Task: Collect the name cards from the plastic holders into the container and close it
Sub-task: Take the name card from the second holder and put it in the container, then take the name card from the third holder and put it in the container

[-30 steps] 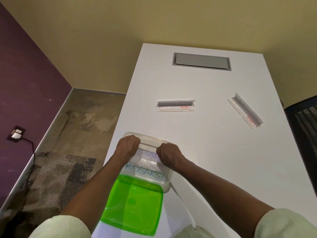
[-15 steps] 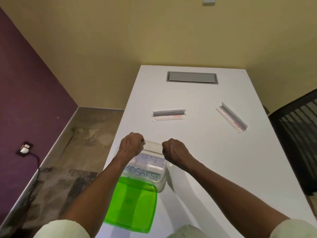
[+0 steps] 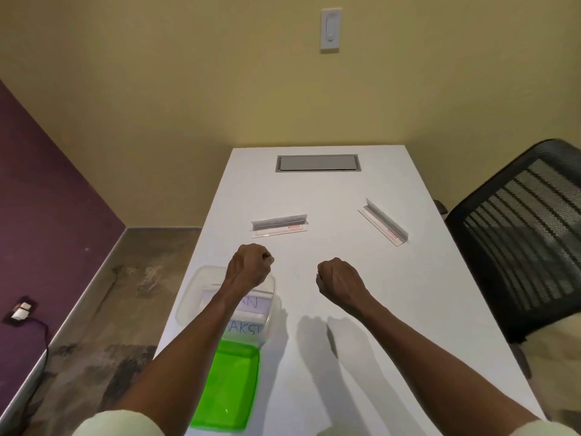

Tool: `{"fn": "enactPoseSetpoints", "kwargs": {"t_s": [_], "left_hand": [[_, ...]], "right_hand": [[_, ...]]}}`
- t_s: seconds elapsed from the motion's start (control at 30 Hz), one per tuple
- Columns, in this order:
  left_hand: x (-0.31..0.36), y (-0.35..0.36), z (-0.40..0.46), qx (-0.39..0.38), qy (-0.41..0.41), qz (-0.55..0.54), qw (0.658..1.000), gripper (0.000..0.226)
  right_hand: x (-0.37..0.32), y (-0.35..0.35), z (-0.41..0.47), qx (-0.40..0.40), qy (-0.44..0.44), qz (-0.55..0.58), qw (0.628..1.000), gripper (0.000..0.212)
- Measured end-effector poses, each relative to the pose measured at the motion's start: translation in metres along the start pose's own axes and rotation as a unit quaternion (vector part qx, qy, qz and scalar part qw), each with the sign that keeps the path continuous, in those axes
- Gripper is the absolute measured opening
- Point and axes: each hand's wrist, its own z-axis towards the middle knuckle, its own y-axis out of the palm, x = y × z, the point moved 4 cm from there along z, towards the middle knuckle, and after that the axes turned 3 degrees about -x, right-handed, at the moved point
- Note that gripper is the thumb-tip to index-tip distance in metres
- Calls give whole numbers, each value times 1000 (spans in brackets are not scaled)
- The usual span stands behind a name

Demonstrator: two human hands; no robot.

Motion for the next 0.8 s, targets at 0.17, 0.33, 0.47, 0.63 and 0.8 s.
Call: {"fn": "enactPoseSetpoints", "kwargs": {"t_s": [0.17,0.33,0.47,0.63,0.8], "left_hand": [[32,11,1,-7,6,-14,1000,21],[59,25,8,-8,8,-23,1000,21],[79,34,18,-2,7,-42,999,23],[101,52,35,-16,0,-96,995,23],[124,68,59,-27,9,-109,994,23]], "right_hand": [[39,-10,-15,7,26,4,1000,53],[78,-13,-23,-11,64,2,998,34],[103,-21,-29,8,82,1,997,38],[133,-35,-32,42,102,-13,994,55],[172,-29,-29,16,148,8,989,39]]}}
